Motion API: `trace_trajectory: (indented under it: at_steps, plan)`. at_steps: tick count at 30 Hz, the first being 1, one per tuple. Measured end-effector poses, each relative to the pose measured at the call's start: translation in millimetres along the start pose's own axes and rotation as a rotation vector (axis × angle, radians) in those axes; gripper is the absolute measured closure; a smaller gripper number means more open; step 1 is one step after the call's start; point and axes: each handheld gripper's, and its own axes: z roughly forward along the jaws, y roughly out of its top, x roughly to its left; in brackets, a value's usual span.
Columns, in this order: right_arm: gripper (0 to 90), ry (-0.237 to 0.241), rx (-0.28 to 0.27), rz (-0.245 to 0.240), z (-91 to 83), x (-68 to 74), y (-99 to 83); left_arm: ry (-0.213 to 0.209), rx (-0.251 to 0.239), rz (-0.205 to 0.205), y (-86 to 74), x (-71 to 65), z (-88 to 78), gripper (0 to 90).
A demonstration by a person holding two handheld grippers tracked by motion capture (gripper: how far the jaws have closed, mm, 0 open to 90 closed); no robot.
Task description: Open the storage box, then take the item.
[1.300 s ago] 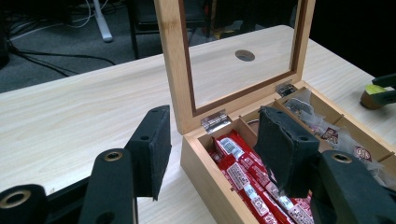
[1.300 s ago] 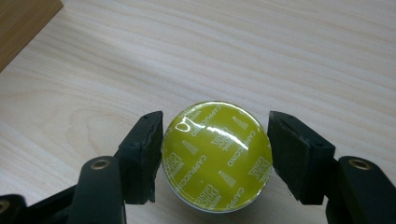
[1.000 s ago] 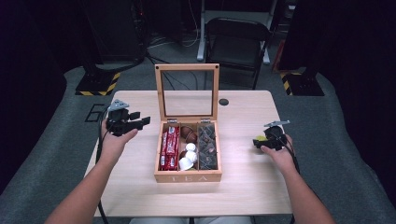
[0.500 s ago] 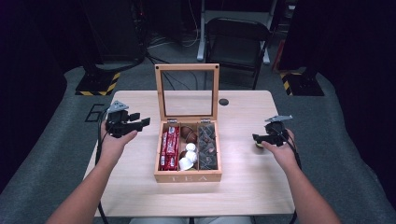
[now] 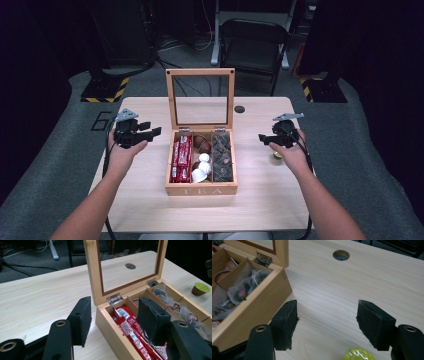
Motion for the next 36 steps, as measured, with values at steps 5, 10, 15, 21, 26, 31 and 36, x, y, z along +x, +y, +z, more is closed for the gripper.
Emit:
trace_trajectory:
  at_steps: [5,10,15,21,26,31,36]
  plan:
    - [33.2,0.020,-0.018,-0.001,-2.0,7.8,14.9,0.004,-0.007,-0.008,-0.9,1.6,-0.8,44.9]
    - [33.3,0.037,-0.025,-0.012,-1.2,15.6,26.6,0.004,-0.007,-0.005,-0.8,1.6,-1.4,44.9]
    - [33.3,0.046,-0.017,-0.023,2.1,24.9,35.6,0.003,-0.003,-0.002,-0.7,1.7,-1.3,44.9]
    - [33.7,0.071,-0.037,-0.036,5.4,34.0,47.1,0.005,-0.004,-0.005,-0.3,1.7,0.0,44.9]
    - [33.9,0.085,-0.037,-0.043,7.5,41.6,54.5,0.002,-0.008,-0.005,1.3,0.5,1.3,44.9]
    - [34.0,0.099,-0.053,-0.042,10.3,47.4,62.8,-0.003,-0.003,0.000,2.8,-1.5,2.6,44.9]
    - [34.0,0.105,-0.052,-0.047,17.5,52.2,69.5,-0.006,-0.007,0.002,3.8,-2.8,3.8,45.0]
